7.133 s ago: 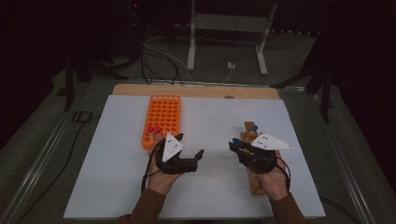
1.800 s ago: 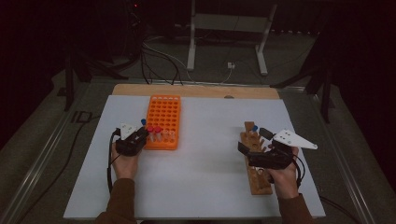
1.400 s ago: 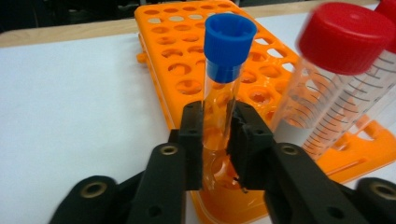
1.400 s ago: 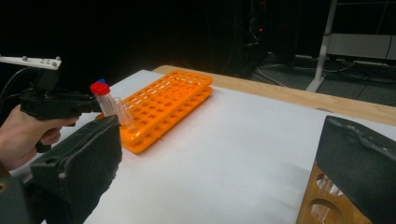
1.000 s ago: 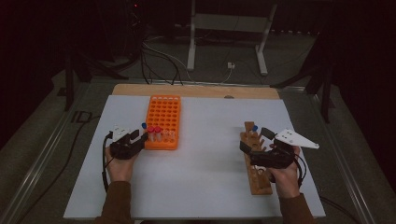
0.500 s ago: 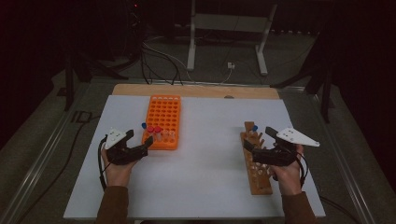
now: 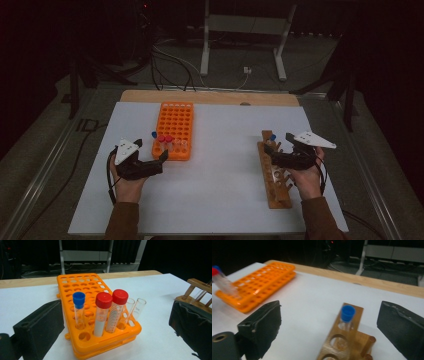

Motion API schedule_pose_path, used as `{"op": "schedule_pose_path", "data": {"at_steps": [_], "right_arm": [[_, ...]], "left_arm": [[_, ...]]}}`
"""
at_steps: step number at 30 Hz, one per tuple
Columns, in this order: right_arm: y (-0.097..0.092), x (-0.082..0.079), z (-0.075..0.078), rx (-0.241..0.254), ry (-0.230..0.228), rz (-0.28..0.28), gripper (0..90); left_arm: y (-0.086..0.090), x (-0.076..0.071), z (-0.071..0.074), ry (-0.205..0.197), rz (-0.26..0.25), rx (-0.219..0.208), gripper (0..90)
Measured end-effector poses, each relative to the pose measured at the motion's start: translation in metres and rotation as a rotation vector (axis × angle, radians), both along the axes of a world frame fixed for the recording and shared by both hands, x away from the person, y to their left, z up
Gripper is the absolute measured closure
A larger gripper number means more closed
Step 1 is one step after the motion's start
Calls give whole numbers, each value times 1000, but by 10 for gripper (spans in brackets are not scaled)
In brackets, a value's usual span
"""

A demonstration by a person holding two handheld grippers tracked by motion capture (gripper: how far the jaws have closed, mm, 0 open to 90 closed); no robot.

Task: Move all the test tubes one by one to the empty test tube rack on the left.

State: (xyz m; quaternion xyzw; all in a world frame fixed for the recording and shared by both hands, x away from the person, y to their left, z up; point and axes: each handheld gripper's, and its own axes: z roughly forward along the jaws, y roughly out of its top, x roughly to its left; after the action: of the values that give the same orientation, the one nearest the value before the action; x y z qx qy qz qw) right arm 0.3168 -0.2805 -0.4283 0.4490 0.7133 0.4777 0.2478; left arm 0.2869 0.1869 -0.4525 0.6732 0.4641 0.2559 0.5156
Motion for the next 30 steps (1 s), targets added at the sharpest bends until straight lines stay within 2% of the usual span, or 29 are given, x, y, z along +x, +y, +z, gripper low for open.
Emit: {"op": "schedule_pose_path", "data": {"at_steps": [4,6,9,14,17,25,30], "right_arm": [[-5,13,-8,-8,50,-26,189],[-6,17,-11,-18,68,-18,335],[-3,22,-14,-56,77,-10,490],[1,30,-15,-103,87,-9,664],[4,35,-13,-136,102,-2,739],[9,42,-13,-179,114,-1,751],[12,47,-19,-222,148,-4,751]], "left_arm": [[-2,0,-1,6,0,15,5],[-4,0,-1,6,-3,30,5],[-6,0,-2,4,-6,43,5],[-6,1,-2,6,-3,40,5],[-6,1,-3,7,-1,38,6],[-8,2,-5,16,-7,49,6],[-8,1,-5,16,-6,49,6]]}}
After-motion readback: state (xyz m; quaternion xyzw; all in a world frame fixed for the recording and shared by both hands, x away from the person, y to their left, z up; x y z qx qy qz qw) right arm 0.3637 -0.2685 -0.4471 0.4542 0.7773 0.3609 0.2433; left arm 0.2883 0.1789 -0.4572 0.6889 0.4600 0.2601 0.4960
